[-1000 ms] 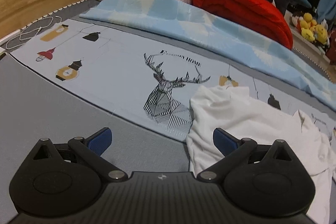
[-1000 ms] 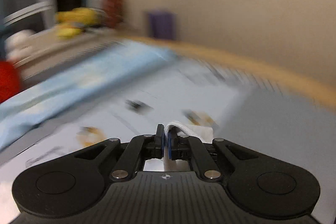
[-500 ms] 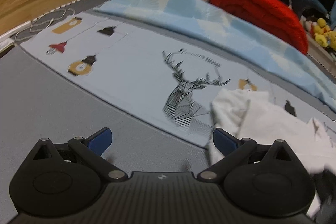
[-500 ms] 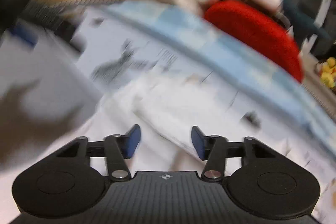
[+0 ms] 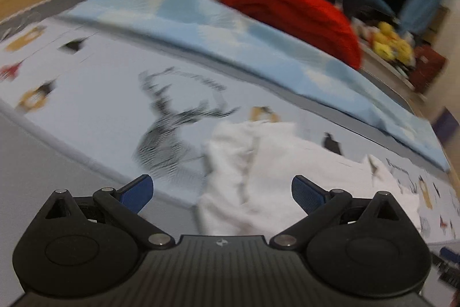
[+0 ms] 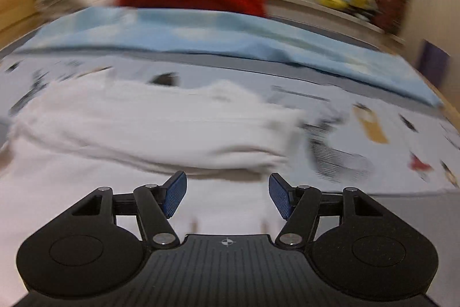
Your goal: Fold small clothes
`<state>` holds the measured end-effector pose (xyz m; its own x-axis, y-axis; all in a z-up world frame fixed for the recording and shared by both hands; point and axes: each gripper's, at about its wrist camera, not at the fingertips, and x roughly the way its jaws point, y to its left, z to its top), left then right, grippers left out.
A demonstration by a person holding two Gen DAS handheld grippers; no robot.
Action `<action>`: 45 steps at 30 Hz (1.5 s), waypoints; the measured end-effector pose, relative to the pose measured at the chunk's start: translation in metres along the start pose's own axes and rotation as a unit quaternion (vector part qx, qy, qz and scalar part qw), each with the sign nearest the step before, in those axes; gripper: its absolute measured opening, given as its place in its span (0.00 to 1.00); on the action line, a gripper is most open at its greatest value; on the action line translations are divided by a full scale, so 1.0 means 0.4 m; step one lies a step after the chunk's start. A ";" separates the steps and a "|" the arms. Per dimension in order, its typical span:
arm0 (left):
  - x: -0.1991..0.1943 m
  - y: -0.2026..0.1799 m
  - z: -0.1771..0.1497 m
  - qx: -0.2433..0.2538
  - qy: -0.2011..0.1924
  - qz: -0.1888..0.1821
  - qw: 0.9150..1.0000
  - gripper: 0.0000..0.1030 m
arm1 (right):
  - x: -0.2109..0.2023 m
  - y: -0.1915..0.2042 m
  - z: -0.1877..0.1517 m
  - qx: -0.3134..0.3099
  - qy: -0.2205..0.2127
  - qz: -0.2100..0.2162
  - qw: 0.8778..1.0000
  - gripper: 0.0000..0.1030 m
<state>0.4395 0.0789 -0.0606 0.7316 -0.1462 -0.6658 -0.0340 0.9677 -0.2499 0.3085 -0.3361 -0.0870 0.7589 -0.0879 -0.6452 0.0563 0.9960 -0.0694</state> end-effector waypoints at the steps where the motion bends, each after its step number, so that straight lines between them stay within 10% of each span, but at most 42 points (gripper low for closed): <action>1: 0.027 -0.025 0.010 0.018 -0.002 0.000 1.000 1.00 | 0.002 -0.033 -0.002 0.022 0.000 -0.009 1.000 0.63; 7: 0.211 -0.093 0.010 0.042 0.037 0.000 0.998 0.93 | 0.068 -0.151 -0.025 0.131 0.030 -0.023 0.991 0.63; 10: 0.281 -0.104 0.001 0.044 0.063 -0.052 0.996 0.11 | 0.091 -0.162 -0.033 0.132 0.036 -0.030 0.990 0.63; 14: 0.276 -0.098 0.019 0.022 0.059 -0.053 0.997 0.09 | 0.093 -0.166 -0.030 0.126 0.033 -0.036 0.991 0.61; 19: 0.272 -0.046 0.048 0.008 0.042 -0.007 0.999 0.16 | 0.070 -0.185 -0.022 0.130 0.020 -0.043 0.990 0.58; 25: 0.169 -0.092 0.090 0.028 -0.007 -0.008 1.000 0.87 | 0.077 -0.179 -0.021 0.058 0.010 0.007 0.998 0.42; 31: 0.131 -0.314 0.160 0.083 0.023 -0.087 0.992 0.90 | 0.097 -0.222 0.002 -0.035 -0.042 0.123 0.991 0.40; 39: 0.322 -0.777 0.069 0.209 0.121 -0.139 0.960 0.99 | 0.172 -0.218 0.010 -0.121 -0.054 0.193 0.972 0.35; 43: 0.427 -0.896 -0.016 0.231 0.167 -0.152 0.946 0.96 | 0.193 -0.202 0.009 -0.170 -0.061 0.200 0.963 0.01; 45: 0.459 -0.915 -0.057 0.228 0.185 -0.163 0.942 0.96 | 0.189 -0.197 -0.006 -0.193 -0.071 0.203 0.957 0.01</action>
<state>0.5708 -0.3069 -0.1075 0.3620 -0.4302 -0.8270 0.5096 0.8342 -0.2109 0.3599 -0.4212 -0.1319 0.7491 0.3353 -0.5713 -0.4849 0.8652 -0.1280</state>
